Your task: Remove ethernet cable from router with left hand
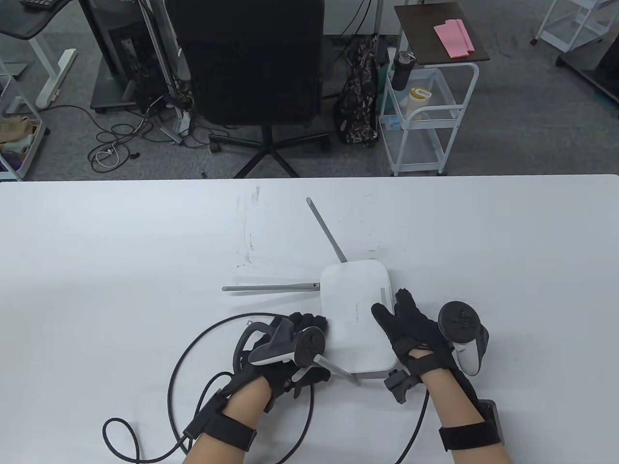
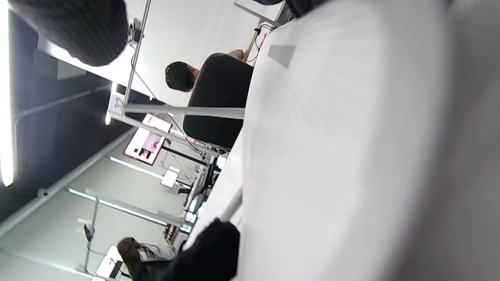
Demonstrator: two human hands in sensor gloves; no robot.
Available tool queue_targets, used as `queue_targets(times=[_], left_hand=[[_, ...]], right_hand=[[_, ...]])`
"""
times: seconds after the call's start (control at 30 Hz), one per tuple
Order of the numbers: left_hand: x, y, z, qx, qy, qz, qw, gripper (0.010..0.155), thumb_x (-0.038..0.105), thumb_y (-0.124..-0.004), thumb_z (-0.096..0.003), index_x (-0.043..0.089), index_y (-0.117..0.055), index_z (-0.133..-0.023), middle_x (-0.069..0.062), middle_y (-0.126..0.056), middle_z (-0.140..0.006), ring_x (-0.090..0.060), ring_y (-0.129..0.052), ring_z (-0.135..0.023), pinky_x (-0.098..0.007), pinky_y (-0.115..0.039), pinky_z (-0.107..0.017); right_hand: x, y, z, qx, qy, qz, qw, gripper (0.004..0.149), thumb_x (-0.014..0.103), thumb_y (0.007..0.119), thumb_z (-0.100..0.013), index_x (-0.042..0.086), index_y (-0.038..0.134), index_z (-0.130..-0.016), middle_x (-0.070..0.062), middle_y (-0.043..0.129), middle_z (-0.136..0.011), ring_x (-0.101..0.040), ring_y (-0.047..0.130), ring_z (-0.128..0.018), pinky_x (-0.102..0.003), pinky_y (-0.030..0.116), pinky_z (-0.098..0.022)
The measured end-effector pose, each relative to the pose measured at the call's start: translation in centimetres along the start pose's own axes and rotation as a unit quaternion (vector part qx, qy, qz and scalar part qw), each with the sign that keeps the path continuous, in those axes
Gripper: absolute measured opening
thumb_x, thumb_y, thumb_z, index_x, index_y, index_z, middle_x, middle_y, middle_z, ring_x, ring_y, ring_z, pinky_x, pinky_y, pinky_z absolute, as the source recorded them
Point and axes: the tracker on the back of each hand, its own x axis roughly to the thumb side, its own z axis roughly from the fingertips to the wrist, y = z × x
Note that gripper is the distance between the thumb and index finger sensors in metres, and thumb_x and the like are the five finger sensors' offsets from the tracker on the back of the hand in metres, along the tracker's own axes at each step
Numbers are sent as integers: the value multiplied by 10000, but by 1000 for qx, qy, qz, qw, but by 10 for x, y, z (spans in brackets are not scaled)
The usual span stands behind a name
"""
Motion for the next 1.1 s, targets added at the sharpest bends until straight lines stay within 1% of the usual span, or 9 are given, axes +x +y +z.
queue_targets(times=[0.17, 0.2, 0.3, 0.37, 0.4, 0.6, 0.73, 0.93, 1.1], left_hand=[[-3, -1, 2, -7, -25, 23, 999, 980, 713, -733, -372, 220, -358, -1131, -133, -525, -1200, -367, -615, -1137, -639, -529, -803], [-3, 0, 4, -6, -33, 31, 999, 979, 712, -736, -369, 218, -367, -1129, -82, -536, -1200, -361, -624, -1135, -639, -531, -801], [-3, 0, 4, -10, -46, 45, 998, 977, 704, -739, -371, 208, -371, -1128, -138, -534, -1194, -368, -620, -1134, -639, -521, -806], [-4, 0, 5, -14, -56, 54, 997, 975, 698, -744, -371, 208, -371, -1127, -93, -534, -1198, -371, -613, -1135, -642, -516, -808], [-4, 0, 6, -14, -59, 57, 997, 976, 701, -742, -370, 209, -372, -1127, -140, -531, -1195, -372, -613, -1135, -642, -518, -807], [-5, 0, 7, -17, -69, 69, 995, 983, 706, -744, -367, 206, -375, -1128, -146, -530, -1194, -378, -610, -1134, -643, -517, -807], [-7, 0, 7, -17, -72, 80, 994, 991, 719, -738, -363, 204, -373, -1127, -149, -526, -1194, -382, -607, -1133, -644, -515, -806], [-12, 5, 11, -18, -70, 87, 994, 1000, 723, -748, -355, 212, -375, -1130, -137, -531, -1195, -381, -611, -1132, -644, -507, -807], [-23, 19, 22, 29, -60, 112, 992, 1044, 717, -817, -312, 246, -375, -1132, -67, -513, -1209, -362, -584, -1147, -647, -473, -819]], right_hand=[[-8, -1, -3, 17, 30, -21, 999, 958, 612, 732, -560, -149, 366, -1013, -379, 653, -851, -409, 818, -504, -364, 805, -287], [-8, -2, -3, 29, 39, -19, 999, 952, 611, 725, -567, -147, 363, -1016, -360, 681, -836, -375, 831, -478, -331, 809, -268], [-11, 1, -5, 35, 45, -13, 998, 940, 601, 721, -576, -147, 360, -1016, -322, 723, -802, -305, 848, -432, -291, 816, -234], [-9, -1, -4, 16, 42, 3, 999, 926, 594, 733, -568, -146, 394, -1009, -287, 781, -750, -263, 872, -383, -276, 829, -200], [-9, -1, -4, 13, 39, 11, 999, 919, 593, 734, -567, -146, 409, -1006, -274, 800, -735, -248, 882, -368, -270, 835, -188], [-9, 2, -4, 47, 50, 13, 998, 895, 584, 728, -576, -121, 389, -1012, -206, 854, -712, -234, 955, -375, -304, 900, -198], [-16, 6, -5, 65, 65, -75, 993, 850, 500, 738, -589, -127, 328, -992, -276, 780, -790, -333, 998, -502, -376, 926, -278], [-17, 11, -7, 61, 73, -122, 988, 750, 353, 728, -590, -81, 290, -1017, -265, 804, -757, -308, 1032, -453, -339, 944, -243], [-15, 5, -5, 50, 63, -171, 982, 740, 340, 719, -593, -69, 281, -1029, -264, 792, -774, -312, 1029, -463, -339, 943, -259]])
